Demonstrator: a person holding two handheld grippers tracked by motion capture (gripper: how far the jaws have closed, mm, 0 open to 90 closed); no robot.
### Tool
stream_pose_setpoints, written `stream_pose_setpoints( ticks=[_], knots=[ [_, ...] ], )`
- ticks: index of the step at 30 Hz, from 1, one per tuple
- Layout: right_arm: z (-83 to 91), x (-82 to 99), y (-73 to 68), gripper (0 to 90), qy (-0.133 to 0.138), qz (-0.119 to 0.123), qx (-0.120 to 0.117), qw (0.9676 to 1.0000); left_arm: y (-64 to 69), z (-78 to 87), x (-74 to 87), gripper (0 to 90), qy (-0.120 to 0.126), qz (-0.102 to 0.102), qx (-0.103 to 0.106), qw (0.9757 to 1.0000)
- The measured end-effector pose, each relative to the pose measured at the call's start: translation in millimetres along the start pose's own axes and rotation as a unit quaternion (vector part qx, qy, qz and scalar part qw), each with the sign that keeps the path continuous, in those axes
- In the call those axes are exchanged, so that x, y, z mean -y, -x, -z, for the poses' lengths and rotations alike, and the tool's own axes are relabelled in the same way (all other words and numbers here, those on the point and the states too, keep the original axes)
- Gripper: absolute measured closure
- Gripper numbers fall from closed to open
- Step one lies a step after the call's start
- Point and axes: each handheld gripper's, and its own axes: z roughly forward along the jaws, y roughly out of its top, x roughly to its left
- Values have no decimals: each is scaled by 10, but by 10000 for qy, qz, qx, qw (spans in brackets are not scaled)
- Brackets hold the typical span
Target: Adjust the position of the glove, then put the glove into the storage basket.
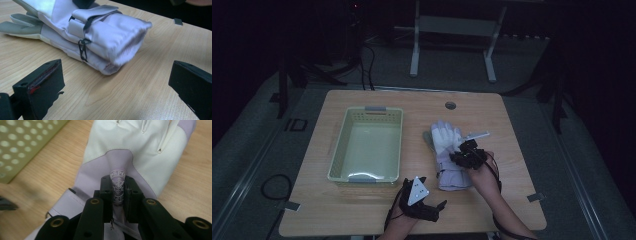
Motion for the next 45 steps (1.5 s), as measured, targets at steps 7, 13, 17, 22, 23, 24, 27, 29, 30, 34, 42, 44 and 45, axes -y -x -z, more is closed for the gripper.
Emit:
stream_pose_setpoints(
  ticks=[7,13,17,22,23,24,27,29,30,34,42,44,45],
  knots=[
    [-53,39,107,737,-39,-140,-218,9997,-2,-3,-1,3,-5,6,13,10000],
    [3,31,76,463,231,474,-418,9977,-4,-1,0,2,25,17,-9,10000],
    [60,45,113,299,306,439,-455,9975,19,-7,-2,2,11,-97,-86,9999],
    [144,96,200,167,510,547,-674,9949,-6,-15,-12,2,-85,-80,-137,9998],
    [158,105,220,167,555,528,-668,9948,9,-10,-16,2,-56,-171,-293,9994],
    [174,114,242,157,540,577,-713,9943,24,-16,-25,2,-78,-206,-290,9993],
    [227,145,317,144,780,677,-808,9914,89,-39,-61,2,-156,-373,-50,9992],
    [267,169,367,149,975,834,-751,9889,147,-33,-90,2,-100,-531,-39,9985],
    [282,177,386,149,1024,859,-731,9883,178,-31,-118,2,-144,-627,-66,9979],
    [366,209,493,172,1128,961,-661,9867,224,-10,-267,2,-180,-563,116,9982],
    [509,219,633,169,1436,1023,-671,9820,74,-43,-755,3,-195,42,404,9990],
    [529,215,664,169,1471,908,-780,9819,14,-70,-885,3,-148,11,207,9997],
    [531,211,673,156,1446,880,-725,9829,-10,-87,-930,3,-137,12,117,9998]
  ],
)
